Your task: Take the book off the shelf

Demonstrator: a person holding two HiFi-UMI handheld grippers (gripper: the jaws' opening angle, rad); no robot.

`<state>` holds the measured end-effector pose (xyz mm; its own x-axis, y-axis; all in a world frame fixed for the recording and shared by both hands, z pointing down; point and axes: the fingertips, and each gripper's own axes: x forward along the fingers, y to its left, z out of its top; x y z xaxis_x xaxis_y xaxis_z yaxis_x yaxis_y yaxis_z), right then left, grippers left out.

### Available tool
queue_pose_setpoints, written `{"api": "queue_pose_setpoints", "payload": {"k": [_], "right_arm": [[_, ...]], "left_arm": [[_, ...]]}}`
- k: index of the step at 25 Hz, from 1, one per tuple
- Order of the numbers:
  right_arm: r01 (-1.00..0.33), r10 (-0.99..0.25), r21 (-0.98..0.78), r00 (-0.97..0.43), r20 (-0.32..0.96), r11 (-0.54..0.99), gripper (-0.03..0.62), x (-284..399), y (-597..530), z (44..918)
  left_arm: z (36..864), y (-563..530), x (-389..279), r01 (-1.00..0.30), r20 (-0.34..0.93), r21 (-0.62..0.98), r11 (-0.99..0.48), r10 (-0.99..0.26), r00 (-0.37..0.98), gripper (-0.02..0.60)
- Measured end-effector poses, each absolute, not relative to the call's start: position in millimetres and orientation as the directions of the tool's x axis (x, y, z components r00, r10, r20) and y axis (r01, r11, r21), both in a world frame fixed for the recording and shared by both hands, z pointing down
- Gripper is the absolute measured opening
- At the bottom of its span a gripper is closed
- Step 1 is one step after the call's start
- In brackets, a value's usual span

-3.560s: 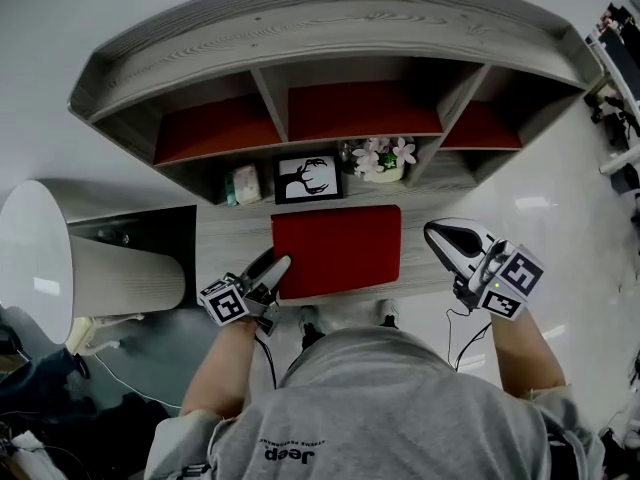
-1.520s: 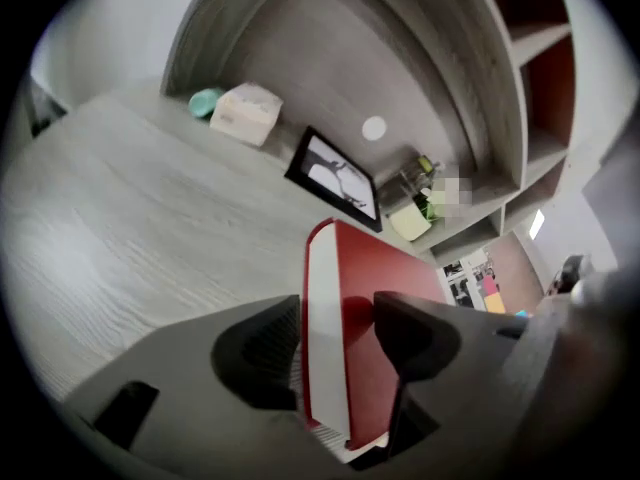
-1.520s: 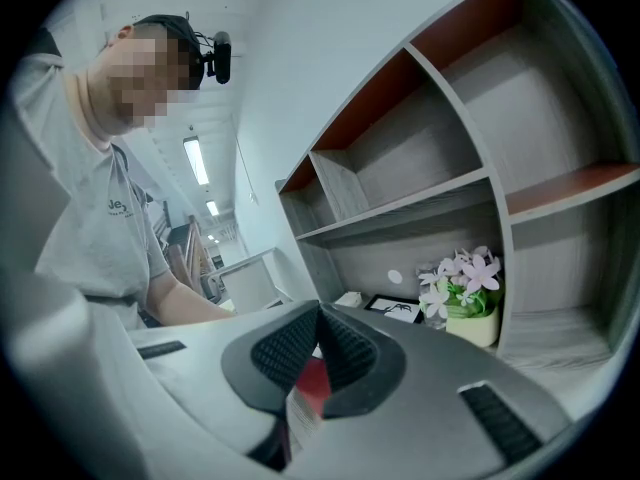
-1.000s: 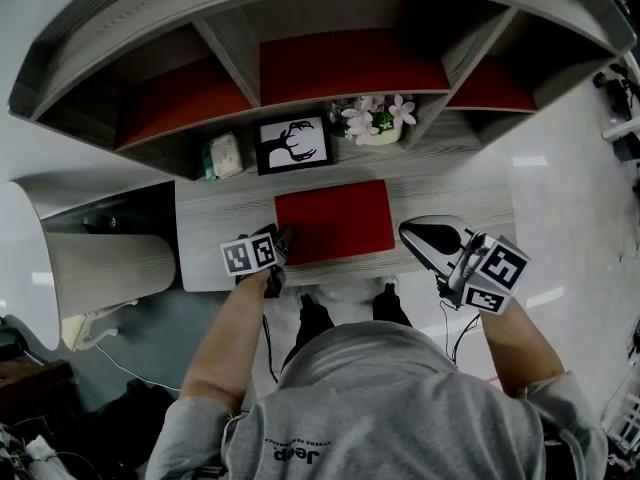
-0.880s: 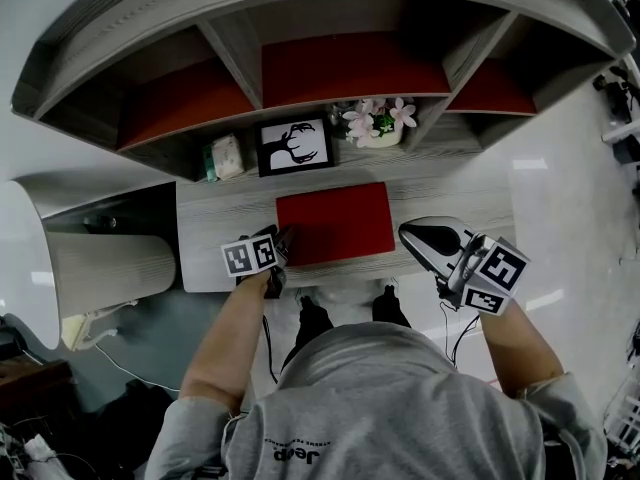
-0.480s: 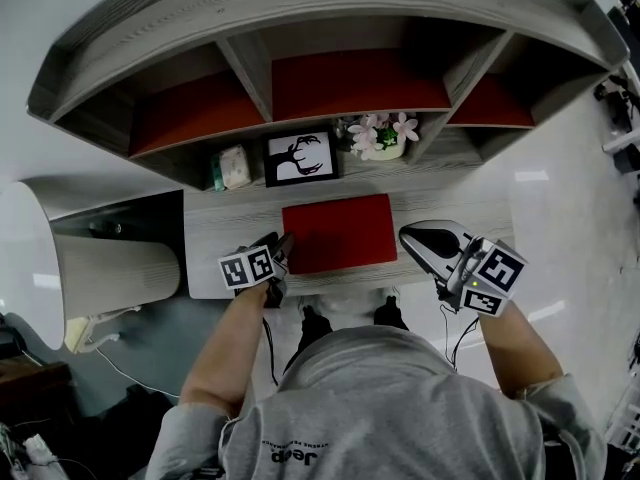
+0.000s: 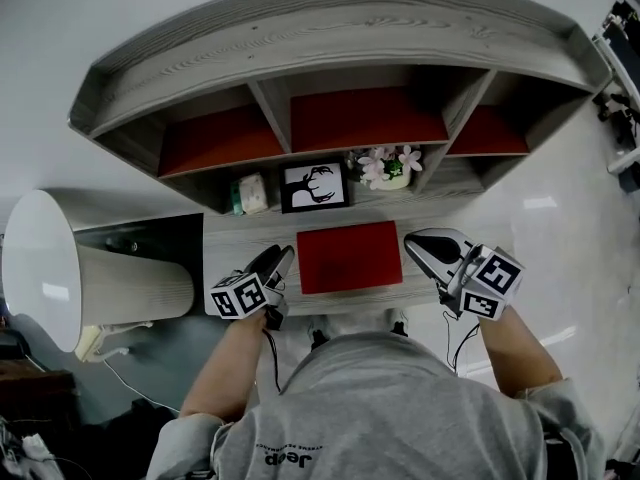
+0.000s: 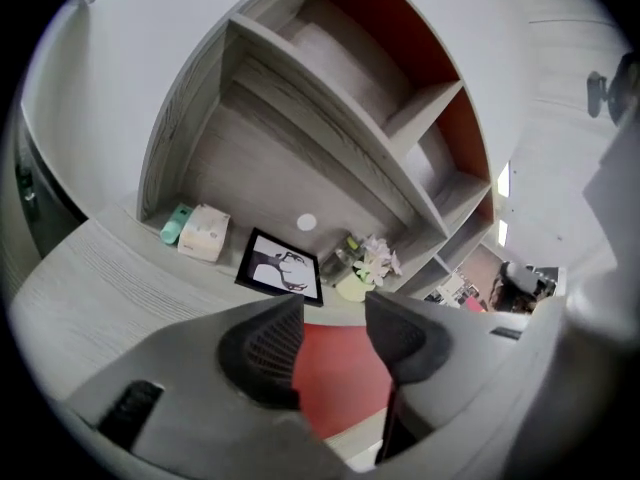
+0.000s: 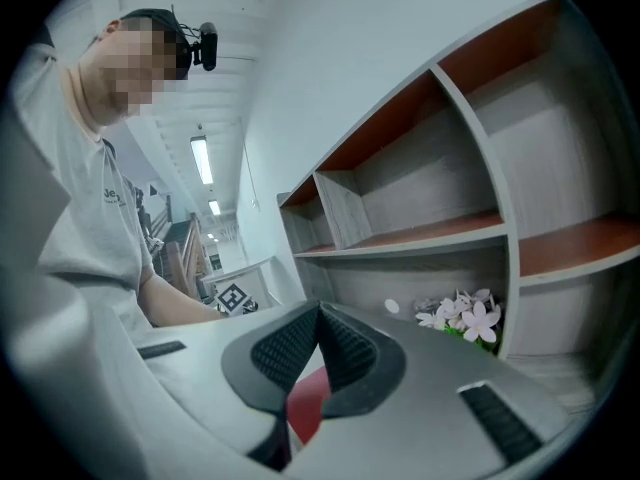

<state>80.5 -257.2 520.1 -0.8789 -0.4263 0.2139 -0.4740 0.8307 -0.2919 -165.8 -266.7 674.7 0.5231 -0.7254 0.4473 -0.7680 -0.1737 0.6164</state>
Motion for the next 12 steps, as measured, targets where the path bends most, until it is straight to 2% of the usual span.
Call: {"api": "queue_pose_setpoints", "payload": {"k": [12], "right_arm": [[-0.521,-0.487,-0.238,-0.853,0.186,0.820,0.000,93,-276,483]], "left_arm": [[546,-277,-165,-0.732,0.212,0.583,-0.353,-0.804,0.556,0.147]]}}
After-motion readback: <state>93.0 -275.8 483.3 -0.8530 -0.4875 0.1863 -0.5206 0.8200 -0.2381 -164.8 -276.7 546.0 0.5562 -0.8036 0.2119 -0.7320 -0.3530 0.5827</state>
